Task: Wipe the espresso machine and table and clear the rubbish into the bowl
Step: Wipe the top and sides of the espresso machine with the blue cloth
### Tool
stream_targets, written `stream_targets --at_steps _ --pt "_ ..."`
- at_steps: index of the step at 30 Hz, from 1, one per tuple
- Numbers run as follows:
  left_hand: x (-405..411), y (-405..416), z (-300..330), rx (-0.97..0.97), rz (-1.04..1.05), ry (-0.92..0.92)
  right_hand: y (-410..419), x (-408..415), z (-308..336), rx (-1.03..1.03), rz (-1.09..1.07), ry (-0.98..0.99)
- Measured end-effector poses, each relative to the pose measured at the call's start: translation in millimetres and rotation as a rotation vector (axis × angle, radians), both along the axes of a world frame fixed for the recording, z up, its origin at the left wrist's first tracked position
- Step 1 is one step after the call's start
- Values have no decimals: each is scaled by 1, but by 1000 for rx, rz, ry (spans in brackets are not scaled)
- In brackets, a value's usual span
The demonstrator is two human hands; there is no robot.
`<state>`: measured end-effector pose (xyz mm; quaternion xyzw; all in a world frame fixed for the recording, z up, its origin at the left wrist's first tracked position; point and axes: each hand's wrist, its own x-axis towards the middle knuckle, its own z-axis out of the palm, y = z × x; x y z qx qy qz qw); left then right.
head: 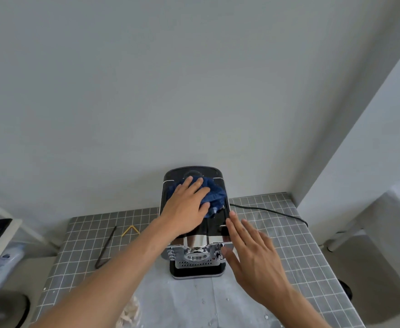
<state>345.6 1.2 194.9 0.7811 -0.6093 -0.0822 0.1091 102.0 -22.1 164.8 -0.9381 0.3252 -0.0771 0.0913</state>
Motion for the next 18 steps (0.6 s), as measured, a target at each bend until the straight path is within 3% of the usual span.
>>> stream_targets --at_steps 8,18 --pt "-28 51 1 -10 -133 -35 -1 1 0 -19 -2 -13" --pt "-4 -16 1 49 -105 -259 -1 1 2 -29 -1 -3"
